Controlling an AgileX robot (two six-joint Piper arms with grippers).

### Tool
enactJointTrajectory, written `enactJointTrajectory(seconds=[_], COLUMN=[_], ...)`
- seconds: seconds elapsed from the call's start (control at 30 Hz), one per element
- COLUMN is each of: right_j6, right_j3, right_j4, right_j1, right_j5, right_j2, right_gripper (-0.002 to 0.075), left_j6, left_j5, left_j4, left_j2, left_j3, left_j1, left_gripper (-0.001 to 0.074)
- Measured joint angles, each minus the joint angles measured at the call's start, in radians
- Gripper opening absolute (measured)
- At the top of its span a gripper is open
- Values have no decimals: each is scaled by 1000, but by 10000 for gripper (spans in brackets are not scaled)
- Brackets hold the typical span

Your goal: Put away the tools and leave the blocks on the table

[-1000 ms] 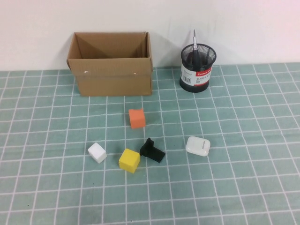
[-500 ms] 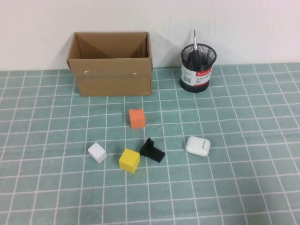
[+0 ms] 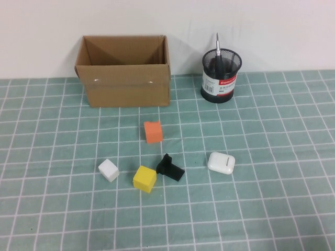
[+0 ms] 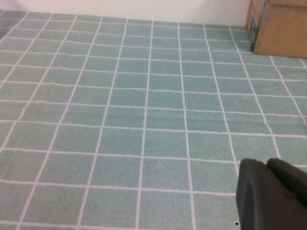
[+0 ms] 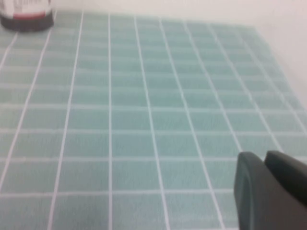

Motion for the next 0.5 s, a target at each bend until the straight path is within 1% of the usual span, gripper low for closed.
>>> enactJointTrajectory(seconds=[0.5], right_j6=[4], right_j3=[2], right_j4=[0], right_j1=[0], right_j5=[7], right_j2=[0], right_gripper=[-7], left_j6=[0], left_j5=[0], left_j4=[0], left_j2=[0], left_j3=[0], left_j1=[0], left_gripper=[-4])
